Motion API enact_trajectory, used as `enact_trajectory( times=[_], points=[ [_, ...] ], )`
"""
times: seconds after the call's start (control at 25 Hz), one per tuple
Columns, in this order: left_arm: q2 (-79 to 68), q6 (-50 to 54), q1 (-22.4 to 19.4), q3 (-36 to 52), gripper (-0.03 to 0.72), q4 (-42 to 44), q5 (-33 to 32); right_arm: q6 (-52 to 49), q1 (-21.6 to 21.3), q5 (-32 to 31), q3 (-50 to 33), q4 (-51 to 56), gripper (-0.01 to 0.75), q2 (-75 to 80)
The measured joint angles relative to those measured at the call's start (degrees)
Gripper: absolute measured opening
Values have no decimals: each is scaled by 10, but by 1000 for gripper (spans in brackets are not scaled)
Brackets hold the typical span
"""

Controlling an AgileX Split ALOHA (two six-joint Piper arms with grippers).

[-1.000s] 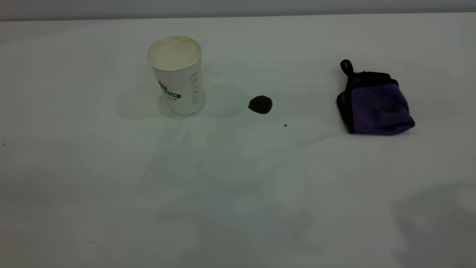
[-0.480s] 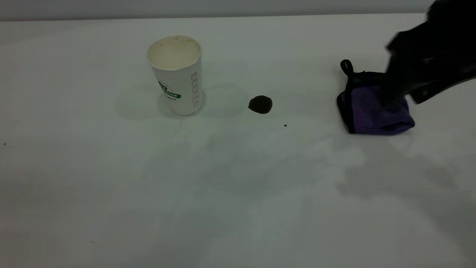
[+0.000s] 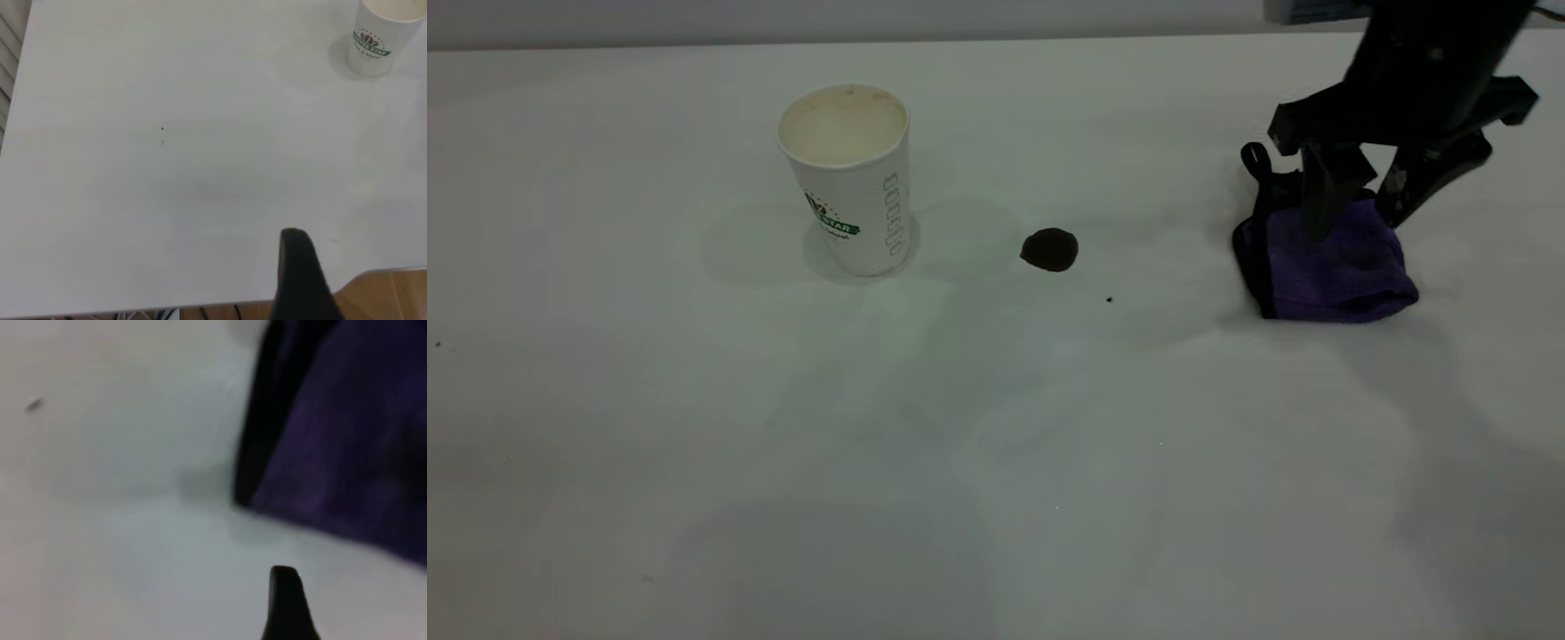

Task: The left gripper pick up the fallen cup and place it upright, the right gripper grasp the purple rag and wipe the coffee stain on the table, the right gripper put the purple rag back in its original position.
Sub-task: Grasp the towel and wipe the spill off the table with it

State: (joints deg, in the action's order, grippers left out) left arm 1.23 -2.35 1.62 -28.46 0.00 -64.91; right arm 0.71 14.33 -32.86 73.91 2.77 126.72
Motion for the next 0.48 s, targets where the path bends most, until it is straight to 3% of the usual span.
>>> enact_trajectory(
  times=[0.28,0.48],
  points=[
    [0,0,0,0,504,0,0,-14,-10,-44,112,-51,557,99],
    [0,0,0,0,504,0,0,2,-39,-59,139,-28,557,127]
  ],
)
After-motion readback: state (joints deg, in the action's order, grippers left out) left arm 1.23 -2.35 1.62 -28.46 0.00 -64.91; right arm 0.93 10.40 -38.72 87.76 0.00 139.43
